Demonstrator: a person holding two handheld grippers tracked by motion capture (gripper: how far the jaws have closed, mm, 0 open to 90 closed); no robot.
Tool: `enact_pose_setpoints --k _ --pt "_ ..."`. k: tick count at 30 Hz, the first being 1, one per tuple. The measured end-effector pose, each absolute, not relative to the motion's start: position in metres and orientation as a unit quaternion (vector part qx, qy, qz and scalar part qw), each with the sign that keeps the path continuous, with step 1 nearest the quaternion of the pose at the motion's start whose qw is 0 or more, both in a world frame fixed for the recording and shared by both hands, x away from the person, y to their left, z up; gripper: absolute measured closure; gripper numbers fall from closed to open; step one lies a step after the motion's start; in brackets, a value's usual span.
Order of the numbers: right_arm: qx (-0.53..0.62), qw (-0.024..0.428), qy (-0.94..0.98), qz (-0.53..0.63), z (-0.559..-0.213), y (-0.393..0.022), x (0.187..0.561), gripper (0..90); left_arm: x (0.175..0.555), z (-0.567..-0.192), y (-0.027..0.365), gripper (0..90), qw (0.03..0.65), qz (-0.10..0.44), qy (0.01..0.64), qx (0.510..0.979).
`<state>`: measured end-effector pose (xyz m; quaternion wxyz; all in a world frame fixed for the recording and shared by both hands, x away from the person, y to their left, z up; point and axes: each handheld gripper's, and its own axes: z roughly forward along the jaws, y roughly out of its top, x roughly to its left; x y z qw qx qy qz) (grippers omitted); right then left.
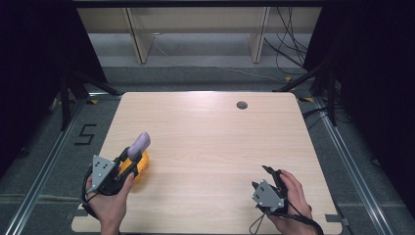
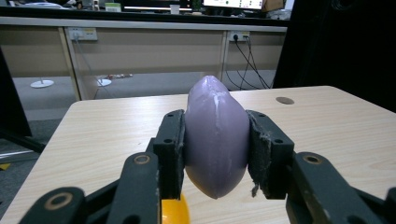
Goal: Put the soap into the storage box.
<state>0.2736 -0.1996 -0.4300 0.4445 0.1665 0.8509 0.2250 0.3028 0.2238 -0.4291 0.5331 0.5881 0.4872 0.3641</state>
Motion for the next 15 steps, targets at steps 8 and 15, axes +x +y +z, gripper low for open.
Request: enact_pose_setpoints --k 8,15 --pt "0.161 0.448 0.852 0.219 -0.430 -0.200 0.274 40.3 0.305 -0.439 0.230 58.9 0.526 0.371 0.500 0.579" --pt "0.158 0.438 0.857 0.219 -0.431 -0.200 0.275 40.1 0.307 -0.448 0.233 58.9 0.512 0.379 0.510 0.578"
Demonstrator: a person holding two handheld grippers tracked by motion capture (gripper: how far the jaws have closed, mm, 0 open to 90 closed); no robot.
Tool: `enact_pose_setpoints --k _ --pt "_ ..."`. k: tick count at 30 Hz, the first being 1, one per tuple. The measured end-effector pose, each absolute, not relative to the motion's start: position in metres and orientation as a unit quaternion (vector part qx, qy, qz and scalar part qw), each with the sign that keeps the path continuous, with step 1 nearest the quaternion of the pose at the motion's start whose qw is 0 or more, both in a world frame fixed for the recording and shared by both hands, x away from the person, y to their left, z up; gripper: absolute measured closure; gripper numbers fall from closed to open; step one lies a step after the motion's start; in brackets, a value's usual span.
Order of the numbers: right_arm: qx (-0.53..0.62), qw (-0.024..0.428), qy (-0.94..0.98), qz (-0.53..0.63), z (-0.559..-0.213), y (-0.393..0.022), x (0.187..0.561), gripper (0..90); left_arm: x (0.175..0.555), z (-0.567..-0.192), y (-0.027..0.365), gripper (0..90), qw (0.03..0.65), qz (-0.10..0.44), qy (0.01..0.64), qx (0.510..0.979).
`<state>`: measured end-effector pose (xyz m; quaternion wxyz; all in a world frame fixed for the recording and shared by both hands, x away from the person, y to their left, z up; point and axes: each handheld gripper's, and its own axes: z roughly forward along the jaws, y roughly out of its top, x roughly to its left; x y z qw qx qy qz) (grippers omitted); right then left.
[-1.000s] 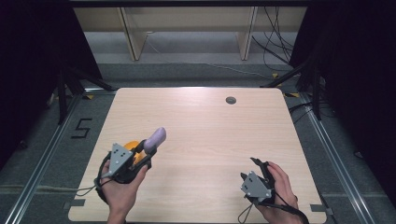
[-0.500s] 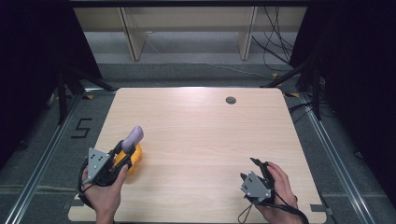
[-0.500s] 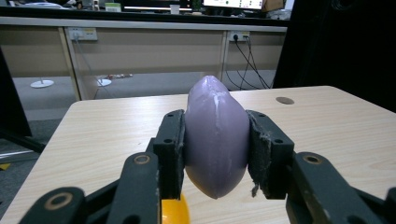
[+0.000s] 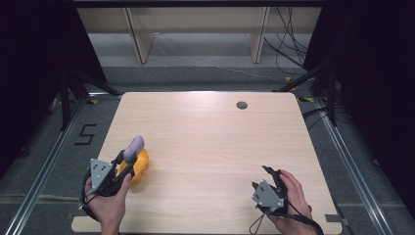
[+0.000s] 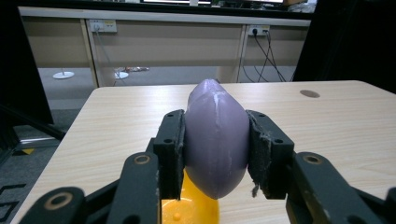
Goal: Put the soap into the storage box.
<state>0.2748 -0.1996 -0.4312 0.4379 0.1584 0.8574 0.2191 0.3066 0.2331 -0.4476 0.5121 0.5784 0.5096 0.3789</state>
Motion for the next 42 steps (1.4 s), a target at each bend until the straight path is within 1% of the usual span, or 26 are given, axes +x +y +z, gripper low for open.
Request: enact_pose_setpoints --k 11,15,19,27,36,42 --pt "0.153 0.449 0.855 0.208 -0.430 -0.201 0.275 39.7 0.310 -0.458 0.234 58.9 0.503 0.376 0.520 0.578" --pt "0.159 0.443 0.855 0.218 -0.431 -0.199 0.275 39.6 0.310 -0.458 0.235 58.9 0.501 0.378 0.523 0.577" --pt "0.154 0.449 0.855 0.208 -0.430 -0.201 0.275 39.5 0.311 -0.460 0.236 58.9 0.500 0.381 0.524 0.575" --pt "0.163 0.441 0.855 0.219 -0.432 -0.199 0.274 39.4 0.313 -0.465 0.237 58.8 0.482 0.387 0.529 0.581" --pt "0.156 0.444 0.856 0.211 -0.432 -0.199 0.275 39.3 0.317 -0.477 0.237 58.8 0.466 0.377 0.541 0.590" --pt "0.150 0.439 0.860 0.211 -0.432 -0.199 0.276 39.2 0.320 -0.483 0.237 58.8 0.462 0.372 0.544 0.593"
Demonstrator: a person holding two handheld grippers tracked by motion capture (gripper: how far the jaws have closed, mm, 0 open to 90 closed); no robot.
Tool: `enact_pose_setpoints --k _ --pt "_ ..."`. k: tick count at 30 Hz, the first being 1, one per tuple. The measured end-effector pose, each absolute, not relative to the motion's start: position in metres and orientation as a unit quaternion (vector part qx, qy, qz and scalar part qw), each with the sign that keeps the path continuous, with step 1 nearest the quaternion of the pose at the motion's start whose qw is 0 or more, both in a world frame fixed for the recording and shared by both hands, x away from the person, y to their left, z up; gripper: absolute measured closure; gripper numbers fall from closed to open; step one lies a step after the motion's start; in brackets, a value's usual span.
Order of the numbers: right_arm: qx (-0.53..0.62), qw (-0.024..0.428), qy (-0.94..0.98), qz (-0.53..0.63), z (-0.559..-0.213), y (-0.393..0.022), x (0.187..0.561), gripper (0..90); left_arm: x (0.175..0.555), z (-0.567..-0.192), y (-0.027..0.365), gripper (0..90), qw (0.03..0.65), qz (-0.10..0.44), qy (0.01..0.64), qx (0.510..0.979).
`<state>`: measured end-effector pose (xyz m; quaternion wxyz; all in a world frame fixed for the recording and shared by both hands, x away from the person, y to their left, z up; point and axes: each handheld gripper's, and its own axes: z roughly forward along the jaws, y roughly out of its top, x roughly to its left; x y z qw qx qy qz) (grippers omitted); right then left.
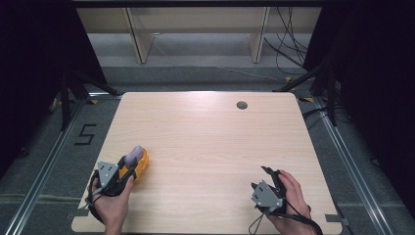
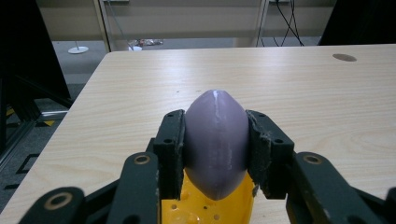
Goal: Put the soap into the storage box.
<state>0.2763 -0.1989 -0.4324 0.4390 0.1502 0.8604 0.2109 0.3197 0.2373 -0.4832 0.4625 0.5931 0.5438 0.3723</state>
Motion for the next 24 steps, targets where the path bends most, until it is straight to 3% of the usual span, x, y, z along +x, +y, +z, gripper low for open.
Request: enact_pose_setpoints --k 24 --pt "0.154 0.438 0.860 0.210 -0.4326 -0.1974 0.2753 39.0 0.3251 -0.4897 0.2329 58.6 0.437 0.363 0.555 0.607"
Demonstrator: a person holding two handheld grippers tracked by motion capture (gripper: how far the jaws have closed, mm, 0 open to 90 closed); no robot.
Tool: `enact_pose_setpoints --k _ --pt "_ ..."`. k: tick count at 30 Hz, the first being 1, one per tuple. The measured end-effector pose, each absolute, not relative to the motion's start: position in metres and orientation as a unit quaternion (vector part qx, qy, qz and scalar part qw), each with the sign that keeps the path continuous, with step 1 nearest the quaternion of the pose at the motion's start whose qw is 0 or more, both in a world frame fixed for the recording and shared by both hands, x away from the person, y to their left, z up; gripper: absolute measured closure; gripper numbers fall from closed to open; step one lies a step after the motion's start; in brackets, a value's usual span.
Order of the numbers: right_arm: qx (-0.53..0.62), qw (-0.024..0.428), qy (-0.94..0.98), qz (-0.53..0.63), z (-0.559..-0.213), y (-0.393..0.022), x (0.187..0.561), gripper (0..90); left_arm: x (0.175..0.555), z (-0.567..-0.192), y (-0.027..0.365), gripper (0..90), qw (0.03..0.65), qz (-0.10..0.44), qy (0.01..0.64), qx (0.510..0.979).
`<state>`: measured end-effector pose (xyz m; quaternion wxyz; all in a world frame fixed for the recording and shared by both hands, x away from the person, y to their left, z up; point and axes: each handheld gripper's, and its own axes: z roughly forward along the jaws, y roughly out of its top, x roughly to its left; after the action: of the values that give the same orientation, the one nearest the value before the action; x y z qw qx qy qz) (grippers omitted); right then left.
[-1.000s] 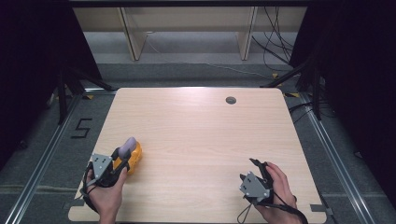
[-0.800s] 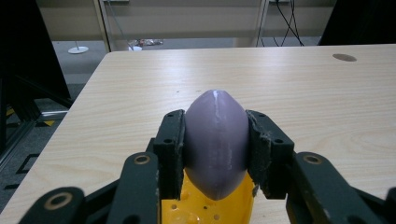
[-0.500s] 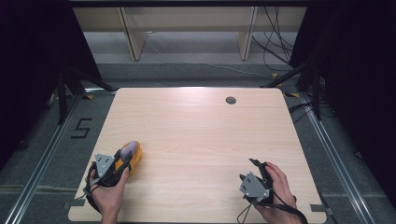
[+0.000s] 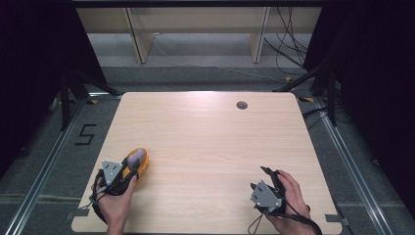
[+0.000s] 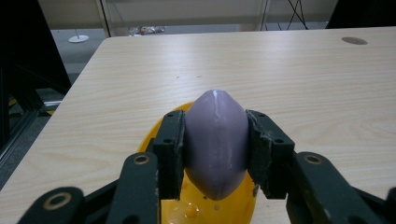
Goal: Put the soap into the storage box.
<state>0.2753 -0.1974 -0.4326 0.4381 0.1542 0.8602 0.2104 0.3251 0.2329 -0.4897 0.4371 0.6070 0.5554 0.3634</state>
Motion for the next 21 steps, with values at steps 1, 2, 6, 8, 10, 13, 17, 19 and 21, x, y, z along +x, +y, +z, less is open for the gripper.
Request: enact_pose_setpoints --k 1,2,6,8,10,13,17,19,21 --pt "0.154 0.438 0.860 0.210 -0.4325 -0.1974 0.2754 39.0 0.3253 -0.4893 0.2328 58.5 0.435 0.362 0.556 0.609" --pt "0.154 0.438 0.860 0.210 -0.4326 -0.1974 0.2755 39.0 0.3255 -0.4887 0.2325 58.5 0.432 0.360 0.557 0.611" --pt "0.148 0.432 0.865 0.209 -0.4327 -0.1971 0.2763 38.9 0.3261 -0.4873 0.2319 58.2 0.417 0.348 0.567 0.620" --pt "0.148 0.432 0.865 0.209 -0.4327 -0.1971 0.2764 38.9 0.3265 -0.4875 0.2324 58.1 0.413 0.344 0.572 0.620" --pt "0.149 0.432 0.865 0.209 -0.4327 -0.1971 0.2764 38.9 0.3266 -0.4872 0.2333 57.3 0.405 0.342 0.576 0.622" --pt "0.154 0.425 0.866 0.212 -0.4336 -0.1966 0.2761 38.8 0.3268 -0.4854 0.2351 54.7 0.409 0.342 0.577 0.618" --pt "0.156 0.434 0.862 0.213 -0.4336 -0.1966 0.2757 38.7 0.3264 -0.4832 0.2349 52.2 0.413 0.346 0.577 0.614" --pt "0.156 0.434 0.861 0.213 -0.4335 -0.1966 0.2758 38.6 0.3251 -0.4820 0.2348 50.8 0.415 0.349 0.579 0.609" --pt "0.164 0.432 0.860 0.214 -0.4341 -0.1965 0.2751 38.5 0.3245 -0.4812 0.2355 49.5 0.422 0.351 0.576 0.606"
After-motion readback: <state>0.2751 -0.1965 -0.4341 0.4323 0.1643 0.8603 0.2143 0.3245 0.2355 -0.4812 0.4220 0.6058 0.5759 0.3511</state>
